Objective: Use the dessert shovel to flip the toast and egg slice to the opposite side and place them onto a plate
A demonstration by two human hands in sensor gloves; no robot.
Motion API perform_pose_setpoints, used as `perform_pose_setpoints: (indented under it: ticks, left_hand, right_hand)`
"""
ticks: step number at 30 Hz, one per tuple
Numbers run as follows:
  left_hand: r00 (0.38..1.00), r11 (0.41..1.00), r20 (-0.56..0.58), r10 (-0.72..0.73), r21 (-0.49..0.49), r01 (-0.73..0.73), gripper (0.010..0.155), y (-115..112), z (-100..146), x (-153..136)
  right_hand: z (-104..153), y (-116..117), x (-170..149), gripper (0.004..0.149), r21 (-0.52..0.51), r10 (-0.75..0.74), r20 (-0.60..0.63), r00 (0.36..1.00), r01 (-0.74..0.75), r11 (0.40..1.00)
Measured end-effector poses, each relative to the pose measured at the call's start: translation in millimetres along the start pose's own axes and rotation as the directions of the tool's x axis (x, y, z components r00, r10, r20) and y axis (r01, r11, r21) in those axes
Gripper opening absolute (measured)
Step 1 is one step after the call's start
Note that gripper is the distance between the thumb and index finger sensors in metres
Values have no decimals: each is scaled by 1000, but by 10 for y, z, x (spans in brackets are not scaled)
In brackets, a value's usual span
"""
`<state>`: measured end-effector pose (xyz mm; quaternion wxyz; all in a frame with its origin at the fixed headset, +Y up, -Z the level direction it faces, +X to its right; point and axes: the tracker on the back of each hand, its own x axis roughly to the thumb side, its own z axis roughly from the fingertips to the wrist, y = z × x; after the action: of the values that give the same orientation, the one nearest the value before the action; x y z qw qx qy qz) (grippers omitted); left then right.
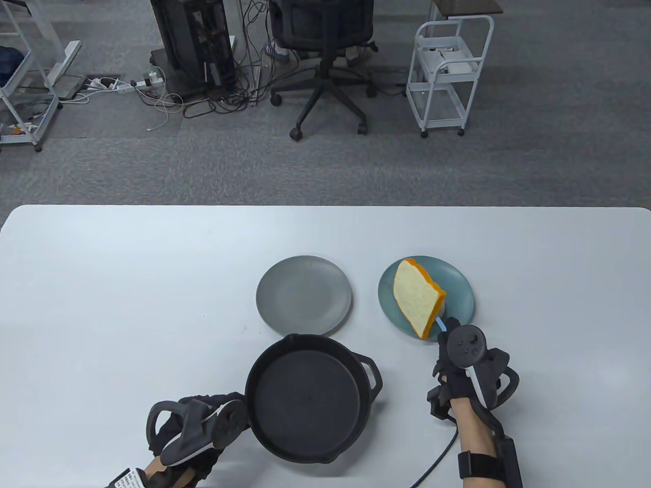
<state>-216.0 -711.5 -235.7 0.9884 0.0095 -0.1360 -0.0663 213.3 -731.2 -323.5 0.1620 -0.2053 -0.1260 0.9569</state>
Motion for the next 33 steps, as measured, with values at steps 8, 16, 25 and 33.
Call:
perform_pose_setpoints:
  ticks: [8,16,25,33]
  left_hand:
    - [1000,1000,7,-3,2,3,47,8,11,21]
    - [1000,1000,13,-6,8,6,47,11,12,20]
    - [1000,1000,17,-13,3,13,47,10,13,28]
    - [1000,1000,20,-14,4,14,47,7,16,33]
  right_hand:
    - [56,-96,103,48,-89,121,45,992,-117,989]
    - [66,-292,112,49,-146,239,-46,970,-243,959]
    - [-9,-316,-154,48,-161,267,-202,942,-301,940]
    - [-20,-377,-273,48,-161,240,-228,944,-280,947]
